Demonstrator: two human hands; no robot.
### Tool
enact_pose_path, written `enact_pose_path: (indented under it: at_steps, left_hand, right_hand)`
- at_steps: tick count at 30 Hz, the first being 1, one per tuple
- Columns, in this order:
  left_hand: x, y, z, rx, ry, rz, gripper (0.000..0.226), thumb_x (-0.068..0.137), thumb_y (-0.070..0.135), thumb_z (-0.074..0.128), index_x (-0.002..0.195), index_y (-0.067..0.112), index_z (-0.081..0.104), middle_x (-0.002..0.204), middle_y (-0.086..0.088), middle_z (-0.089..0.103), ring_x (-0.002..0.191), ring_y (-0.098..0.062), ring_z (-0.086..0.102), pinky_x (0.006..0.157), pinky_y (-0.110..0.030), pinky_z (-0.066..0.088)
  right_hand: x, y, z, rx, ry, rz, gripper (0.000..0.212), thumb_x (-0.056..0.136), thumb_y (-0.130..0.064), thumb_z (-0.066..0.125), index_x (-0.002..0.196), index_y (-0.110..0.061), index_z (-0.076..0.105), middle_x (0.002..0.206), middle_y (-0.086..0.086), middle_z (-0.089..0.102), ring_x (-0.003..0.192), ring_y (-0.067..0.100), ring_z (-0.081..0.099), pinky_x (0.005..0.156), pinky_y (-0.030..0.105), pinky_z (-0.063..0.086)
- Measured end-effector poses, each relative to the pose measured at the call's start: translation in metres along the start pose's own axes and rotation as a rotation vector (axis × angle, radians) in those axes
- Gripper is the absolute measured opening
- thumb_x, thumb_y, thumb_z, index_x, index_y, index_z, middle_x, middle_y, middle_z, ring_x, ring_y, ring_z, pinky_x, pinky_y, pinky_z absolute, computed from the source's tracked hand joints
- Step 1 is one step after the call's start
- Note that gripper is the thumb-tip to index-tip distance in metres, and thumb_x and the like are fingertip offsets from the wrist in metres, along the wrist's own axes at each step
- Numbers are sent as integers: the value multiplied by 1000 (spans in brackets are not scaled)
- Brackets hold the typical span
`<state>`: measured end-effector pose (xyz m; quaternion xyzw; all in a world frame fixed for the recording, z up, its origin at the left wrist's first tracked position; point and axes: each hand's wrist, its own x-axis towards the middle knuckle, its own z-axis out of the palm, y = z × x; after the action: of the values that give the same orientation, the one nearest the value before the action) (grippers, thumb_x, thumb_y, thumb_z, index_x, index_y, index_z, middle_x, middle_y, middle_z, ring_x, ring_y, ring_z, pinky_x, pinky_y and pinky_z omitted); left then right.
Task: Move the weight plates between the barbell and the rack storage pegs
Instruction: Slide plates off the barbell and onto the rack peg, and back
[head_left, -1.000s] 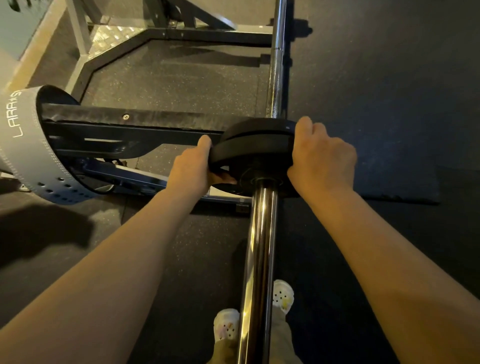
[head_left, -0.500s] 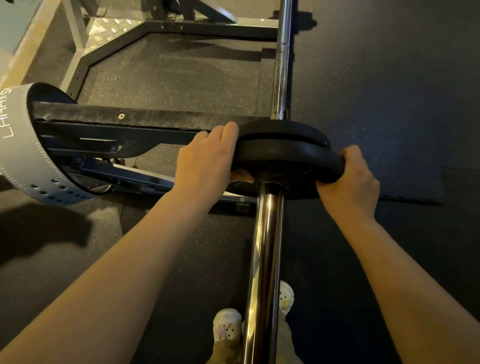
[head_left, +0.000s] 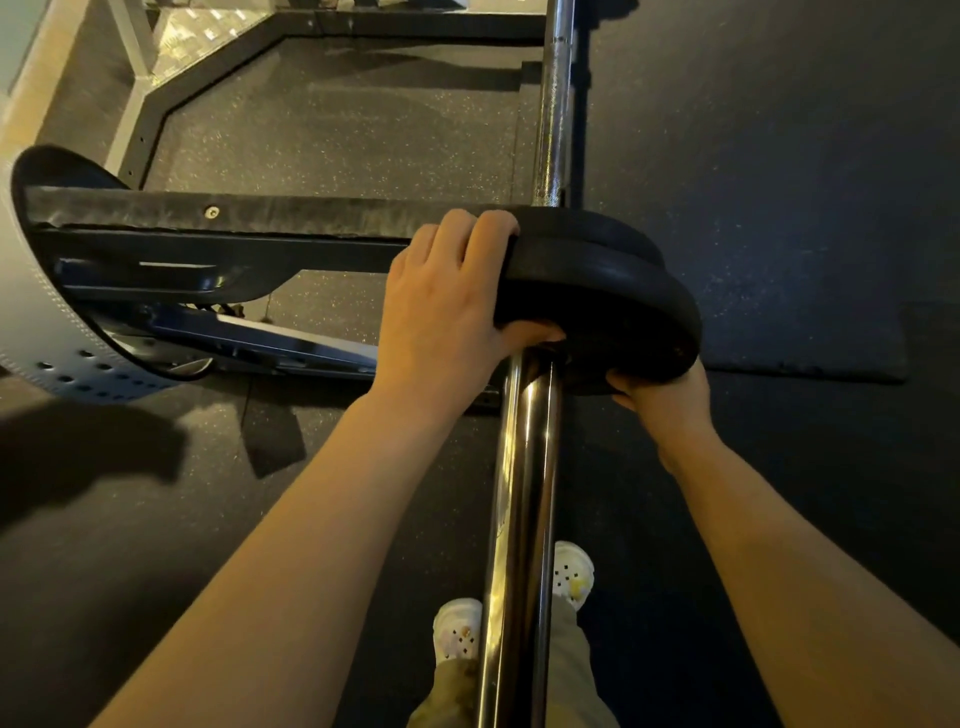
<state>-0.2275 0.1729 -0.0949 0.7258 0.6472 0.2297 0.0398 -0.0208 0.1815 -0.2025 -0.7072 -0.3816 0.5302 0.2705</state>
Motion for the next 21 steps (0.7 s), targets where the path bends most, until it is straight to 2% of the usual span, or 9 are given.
enact_pose_path:
  at_steps: [4,9,12,15,19,21]
  left_hand:
    - [-4,-2,-1,-3,-3,-30,67,70,59,63,115,11,52,107,-8,57,96,-22,53,81,-27,37]
    - [-6,7,-8,-15,-58,-114,66,69,51,70,117,9,52,110,-9,55,99,-22,51,82,-27,36]
    - [-7,15,-10,19,-74,-147,64,72,43,77,119,9,50,113,-9,53,103,-23,50,88,-31,40]
    - [-14,26,-10,115,-57,-108,62,70,36,81,118,9,51,111,-11,54,101,-27,53,88,-37,44]
    - [-34,41,-11,206,-13,-42,60,65,32,83,112,12,53,103,-10,55,93,-27,55,84,-40,45]
    - [-40,48,-11,237,-15,-15,60,63,32,83,111,13,53,101,-9,56,91,-27,56,84,-41,45]
  right_hand:
    - [0,-1,-5,-38,-10,-26,61,81,-10,70,131,-28,41,111,-8,51,110,19,54,94,48,50]
    - [-6,-5,-9,-26,-25,-47,58,82,-8,69,129,-30,41,103,-13,50,108,17,54,94,48,50]
    - [-8,-7,-14,-38,-52,-47,58,82,-7,68,126,-33,40,110,-10,50,114,19,52,96,48,49]
    - [-16,1,-13,-49,-82,-12,64,82,-7,69,136,-24,38,117,-5,51,112,16,50,98,43,46]
    - [-38,26,1,240,-58,156,62,81,-3,67,135,-24,43,124,2,55,112,19,56,90,38,51]
    - [-42,33,4,286,-72,212,59,81,-3,67,132,-23,45,124,4,56,109,20,57,87,36,52]
